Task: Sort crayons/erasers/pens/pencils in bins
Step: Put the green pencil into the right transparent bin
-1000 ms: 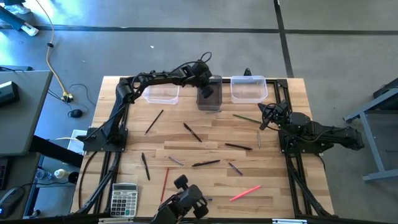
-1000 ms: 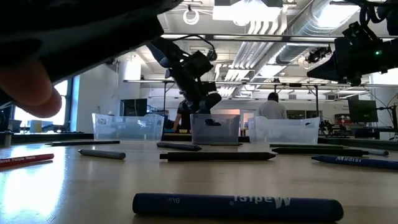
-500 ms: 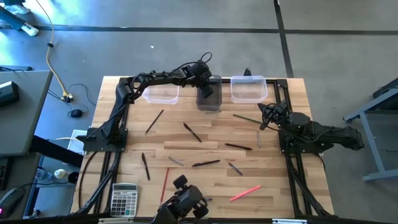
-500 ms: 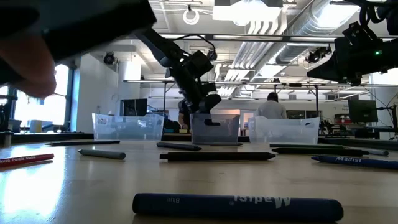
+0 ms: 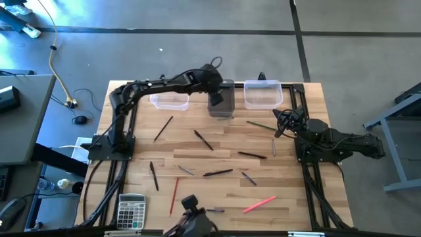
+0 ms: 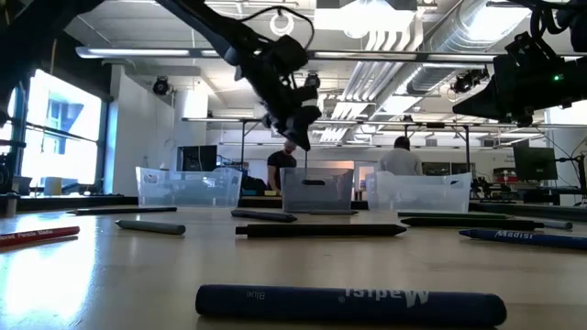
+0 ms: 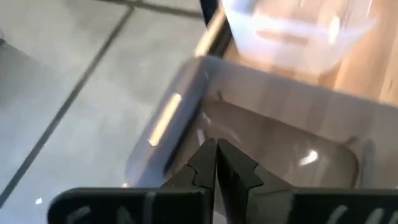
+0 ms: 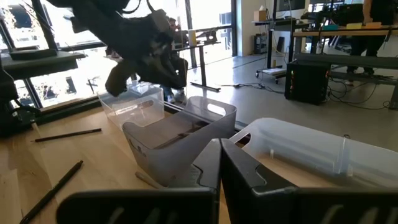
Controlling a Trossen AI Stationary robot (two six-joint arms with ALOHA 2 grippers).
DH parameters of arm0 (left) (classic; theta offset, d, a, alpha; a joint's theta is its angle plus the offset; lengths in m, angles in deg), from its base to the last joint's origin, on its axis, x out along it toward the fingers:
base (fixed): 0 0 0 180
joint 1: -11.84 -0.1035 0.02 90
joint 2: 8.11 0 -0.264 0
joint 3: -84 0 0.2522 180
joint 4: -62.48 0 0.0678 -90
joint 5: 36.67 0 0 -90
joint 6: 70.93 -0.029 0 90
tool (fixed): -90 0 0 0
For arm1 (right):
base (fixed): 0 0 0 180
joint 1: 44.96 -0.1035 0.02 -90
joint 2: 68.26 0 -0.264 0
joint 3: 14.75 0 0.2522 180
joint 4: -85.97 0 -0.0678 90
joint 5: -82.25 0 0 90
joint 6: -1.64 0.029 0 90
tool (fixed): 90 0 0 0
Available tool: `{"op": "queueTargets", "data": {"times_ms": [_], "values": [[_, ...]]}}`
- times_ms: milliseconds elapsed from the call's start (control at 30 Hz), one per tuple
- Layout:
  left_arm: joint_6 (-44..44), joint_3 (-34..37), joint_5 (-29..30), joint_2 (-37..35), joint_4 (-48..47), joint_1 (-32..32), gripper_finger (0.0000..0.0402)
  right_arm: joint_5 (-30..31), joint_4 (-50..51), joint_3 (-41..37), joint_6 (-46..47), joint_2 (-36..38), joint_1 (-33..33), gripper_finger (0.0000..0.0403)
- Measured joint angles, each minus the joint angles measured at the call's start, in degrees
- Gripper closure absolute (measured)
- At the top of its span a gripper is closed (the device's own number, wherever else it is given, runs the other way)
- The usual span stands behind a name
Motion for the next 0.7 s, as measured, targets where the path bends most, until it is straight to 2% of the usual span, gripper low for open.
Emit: {"op": "queueTargets", "data": {"times_ms": [433, 700], "values": [[3.0, 34.9, -1.5, -24.0, 30.5, 7.2, 0.0401, 0.0, 0.0, 0.0, 0.0, 0.0, 0.0, 0.0402], [5.2, 56.3, -5.9, -37.8, 52.3, 12.8, 0.0401, 0.0, 0.0, 0.0, 0.0, 0.0, 0.0, 0.0402]]}}
